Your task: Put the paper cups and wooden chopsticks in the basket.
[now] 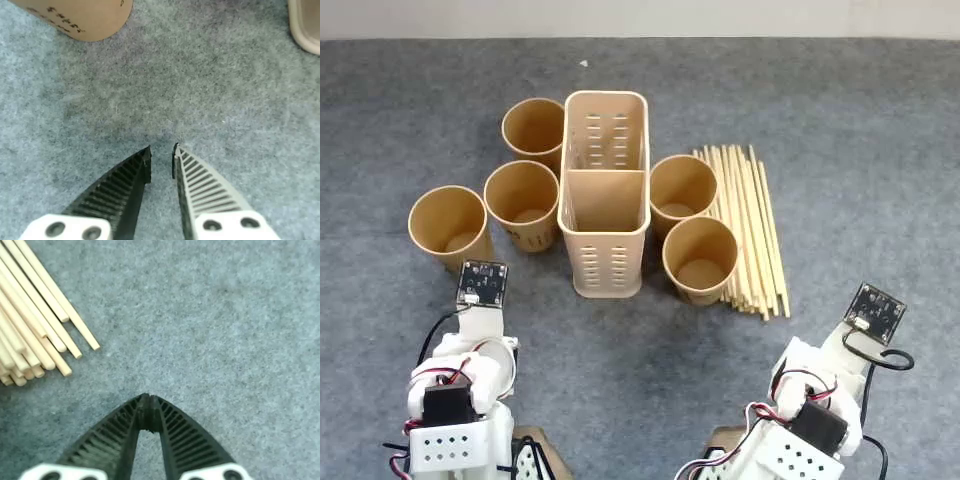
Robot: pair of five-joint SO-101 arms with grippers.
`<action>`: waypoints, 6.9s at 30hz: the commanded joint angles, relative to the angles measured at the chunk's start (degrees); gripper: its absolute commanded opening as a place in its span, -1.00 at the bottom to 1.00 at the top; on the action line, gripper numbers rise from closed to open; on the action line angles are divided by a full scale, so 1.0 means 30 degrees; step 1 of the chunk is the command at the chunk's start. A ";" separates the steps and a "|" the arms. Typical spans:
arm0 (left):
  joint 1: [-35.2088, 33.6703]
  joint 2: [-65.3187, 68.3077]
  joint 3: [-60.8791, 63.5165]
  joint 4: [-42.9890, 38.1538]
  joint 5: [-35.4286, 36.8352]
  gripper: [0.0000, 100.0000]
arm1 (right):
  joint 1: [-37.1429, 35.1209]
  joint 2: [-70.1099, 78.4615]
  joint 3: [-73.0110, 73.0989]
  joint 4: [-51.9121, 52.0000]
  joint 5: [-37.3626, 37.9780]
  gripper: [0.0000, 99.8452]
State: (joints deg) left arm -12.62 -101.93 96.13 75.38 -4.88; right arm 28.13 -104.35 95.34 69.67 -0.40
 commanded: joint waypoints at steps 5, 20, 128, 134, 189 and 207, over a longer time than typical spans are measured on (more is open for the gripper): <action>0.0249 0.0044 0.0366 0.0059 -0.0117 -0.81 | 0.0132 -0.0161 0.2681 0.0132 0.0117 -0.99; 0.0249 0.0044 0.0366 0.0059 -0.0117 -0.81 | 0.0132 -0.0161 0.2681 0.0132 0.0117 -0.99; -0.5758 3.0051 -3.9575 0.6652 -0.4190 -0.57 | -1.2381 2.8996 -3.0549 0.3297 0.2168 -0.71; -0.8161 3.7319 -4.7136 0.8293 -0.4161 -0.57 | -1.2498 3.0403 -3.0549 0.3326 0.2198 -0.71; -0.5993 3.4447 -3.4623 0.4190 -0.5861 -0.58 | -1.3700 3.0930 -2.2784 -0.1333 0.2256 -0.99; -0.5729 3.7875 -3.3480 0.2139 -0.5861 -0.99 | -1.3700 3.0813 -2.2784 -0.1216 0.2256 -0.99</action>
State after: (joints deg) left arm -30.20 12.26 -2.68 81.98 -22.11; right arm -12.84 -10.99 27.21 65.89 6.73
